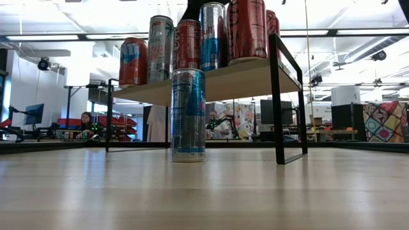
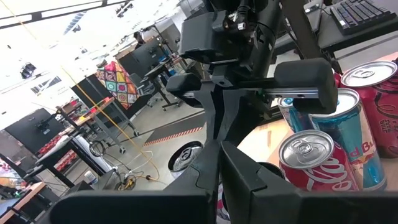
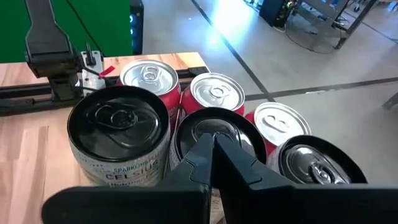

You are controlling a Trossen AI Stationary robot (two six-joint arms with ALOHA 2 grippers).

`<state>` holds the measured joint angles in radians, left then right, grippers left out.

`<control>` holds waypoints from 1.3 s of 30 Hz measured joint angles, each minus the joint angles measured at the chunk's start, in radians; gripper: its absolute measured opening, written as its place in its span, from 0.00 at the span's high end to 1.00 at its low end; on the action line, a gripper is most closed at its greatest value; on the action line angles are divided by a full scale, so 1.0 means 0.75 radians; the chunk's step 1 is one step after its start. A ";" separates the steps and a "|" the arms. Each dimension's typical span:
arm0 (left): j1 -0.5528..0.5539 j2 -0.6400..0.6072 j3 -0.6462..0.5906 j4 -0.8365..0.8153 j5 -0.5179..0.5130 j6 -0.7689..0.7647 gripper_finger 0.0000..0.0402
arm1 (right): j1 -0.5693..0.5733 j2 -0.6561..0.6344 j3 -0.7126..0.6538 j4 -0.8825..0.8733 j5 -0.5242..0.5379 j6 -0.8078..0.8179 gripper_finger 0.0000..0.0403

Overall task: Place canned beverage on shelf
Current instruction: Put the white/pink soda can on the shelf, align with the other white/pink soda cans

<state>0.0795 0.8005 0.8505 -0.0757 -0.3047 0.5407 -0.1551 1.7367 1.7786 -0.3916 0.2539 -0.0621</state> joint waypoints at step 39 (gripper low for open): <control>0.000 0.000 0.000 0.000 0.000 0.000 1.00 | 0.003 -0.009 0.061 -0.071 -0.046 -0.066 0.98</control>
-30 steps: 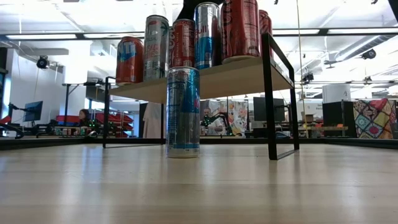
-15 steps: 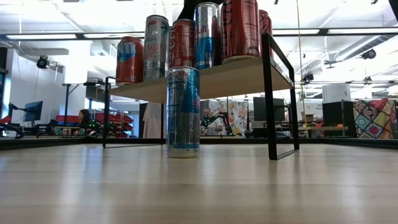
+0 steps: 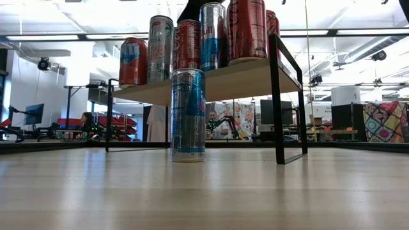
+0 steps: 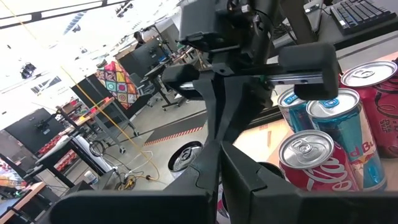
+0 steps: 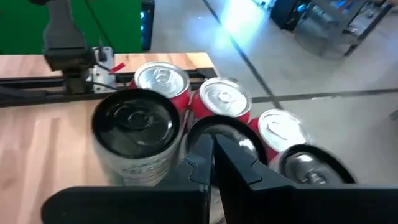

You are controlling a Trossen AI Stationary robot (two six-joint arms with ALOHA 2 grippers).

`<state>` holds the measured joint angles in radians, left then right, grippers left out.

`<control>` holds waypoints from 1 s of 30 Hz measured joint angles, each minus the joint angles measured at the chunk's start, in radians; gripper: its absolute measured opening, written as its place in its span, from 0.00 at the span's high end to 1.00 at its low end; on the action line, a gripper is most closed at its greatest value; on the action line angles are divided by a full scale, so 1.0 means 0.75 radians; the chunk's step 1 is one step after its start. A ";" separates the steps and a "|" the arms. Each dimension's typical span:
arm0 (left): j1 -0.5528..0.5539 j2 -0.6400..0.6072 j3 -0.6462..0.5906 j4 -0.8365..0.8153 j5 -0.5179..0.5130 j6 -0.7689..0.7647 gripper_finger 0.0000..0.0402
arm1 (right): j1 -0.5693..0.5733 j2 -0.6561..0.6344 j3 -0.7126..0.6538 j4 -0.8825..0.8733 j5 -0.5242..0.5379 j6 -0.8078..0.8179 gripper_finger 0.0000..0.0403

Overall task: Place canned beverage on shelf
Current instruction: Put the white/pink soda can on the shelf, align with the other white/pink soda cans

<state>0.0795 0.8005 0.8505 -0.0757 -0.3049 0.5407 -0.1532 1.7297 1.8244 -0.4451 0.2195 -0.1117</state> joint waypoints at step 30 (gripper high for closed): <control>0.000 0.000 0.000 0.000 0.000 0.001 1.00 | 0.000 -0.001 0.005 -0.104 0.002 -0.003 0.98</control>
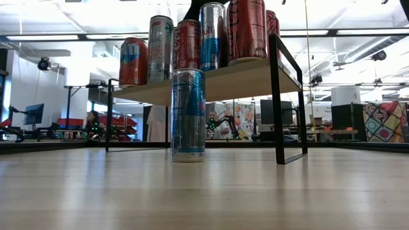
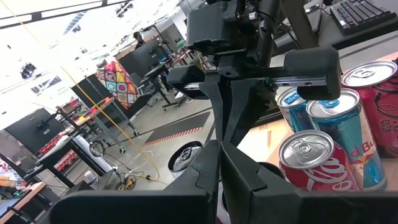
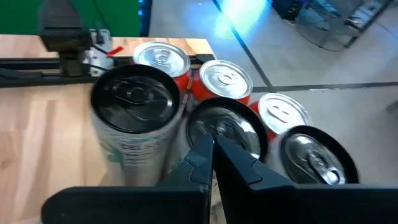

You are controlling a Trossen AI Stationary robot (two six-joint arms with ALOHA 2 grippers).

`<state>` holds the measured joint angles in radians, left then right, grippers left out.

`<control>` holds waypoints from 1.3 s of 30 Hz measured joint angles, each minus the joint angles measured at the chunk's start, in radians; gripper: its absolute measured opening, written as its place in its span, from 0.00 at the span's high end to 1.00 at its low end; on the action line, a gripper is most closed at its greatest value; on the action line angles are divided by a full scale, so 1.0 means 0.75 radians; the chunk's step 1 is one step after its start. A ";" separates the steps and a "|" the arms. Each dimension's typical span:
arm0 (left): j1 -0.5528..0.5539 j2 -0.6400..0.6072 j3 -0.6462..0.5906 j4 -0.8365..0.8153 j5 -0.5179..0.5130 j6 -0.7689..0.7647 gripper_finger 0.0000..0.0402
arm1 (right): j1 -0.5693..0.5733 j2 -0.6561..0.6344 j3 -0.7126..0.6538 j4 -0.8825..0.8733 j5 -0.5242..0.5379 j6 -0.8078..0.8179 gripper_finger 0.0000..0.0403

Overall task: Place canned beverage on shelf
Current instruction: Put the white/pink soda can on the shelf, align with the other white/pink soda cans, then put the silver/blue soda can on the shelf, align with the other silver/blue soda cans

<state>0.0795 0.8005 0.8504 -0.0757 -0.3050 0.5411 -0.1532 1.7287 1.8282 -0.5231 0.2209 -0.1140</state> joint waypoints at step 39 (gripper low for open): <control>0.000 0.000 0.000 -0.003 0.000 -0.004 1.00 | -0.130 -0.064 -0.001 -0.065 0.055 0.022 0.98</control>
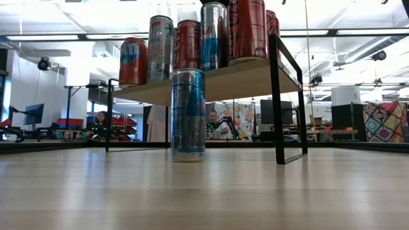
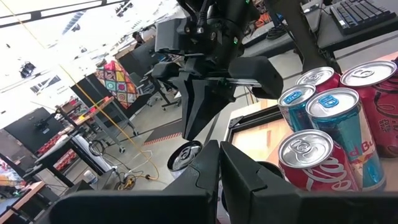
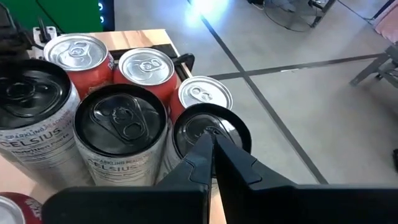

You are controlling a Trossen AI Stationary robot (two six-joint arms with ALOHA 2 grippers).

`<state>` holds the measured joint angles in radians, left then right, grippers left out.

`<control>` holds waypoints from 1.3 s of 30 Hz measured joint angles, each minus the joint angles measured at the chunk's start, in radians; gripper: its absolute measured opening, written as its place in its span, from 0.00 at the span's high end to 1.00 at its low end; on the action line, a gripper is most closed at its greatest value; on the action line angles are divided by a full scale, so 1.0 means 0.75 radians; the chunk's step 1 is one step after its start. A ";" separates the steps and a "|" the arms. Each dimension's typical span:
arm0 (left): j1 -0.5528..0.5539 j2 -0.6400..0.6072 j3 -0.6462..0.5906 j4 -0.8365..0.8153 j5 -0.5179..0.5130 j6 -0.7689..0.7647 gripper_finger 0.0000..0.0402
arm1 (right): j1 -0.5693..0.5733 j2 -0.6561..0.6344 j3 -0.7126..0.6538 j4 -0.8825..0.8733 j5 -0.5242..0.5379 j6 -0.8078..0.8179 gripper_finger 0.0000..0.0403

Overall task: Place canned beverage on shelf
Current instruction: Put the silver/blue soda can on the shelf, align with the other silver/blue soda cans

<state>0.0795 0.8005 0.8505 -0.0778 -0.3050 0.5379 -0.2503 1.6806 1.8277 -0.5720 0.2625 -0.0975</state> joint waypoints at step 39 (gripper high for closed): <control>-0.344 0.058 -0.008 -0.037 0.096 -0.339 1.00 | 0.325 0.032 0.154 -0.355 -0.015 0.377 0.98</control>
<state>-0.1785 0.8440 0.8446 -0.1056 -0.2333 0.2840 -0.0065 1.7042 1.9434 -0.8385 0.2512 0.1853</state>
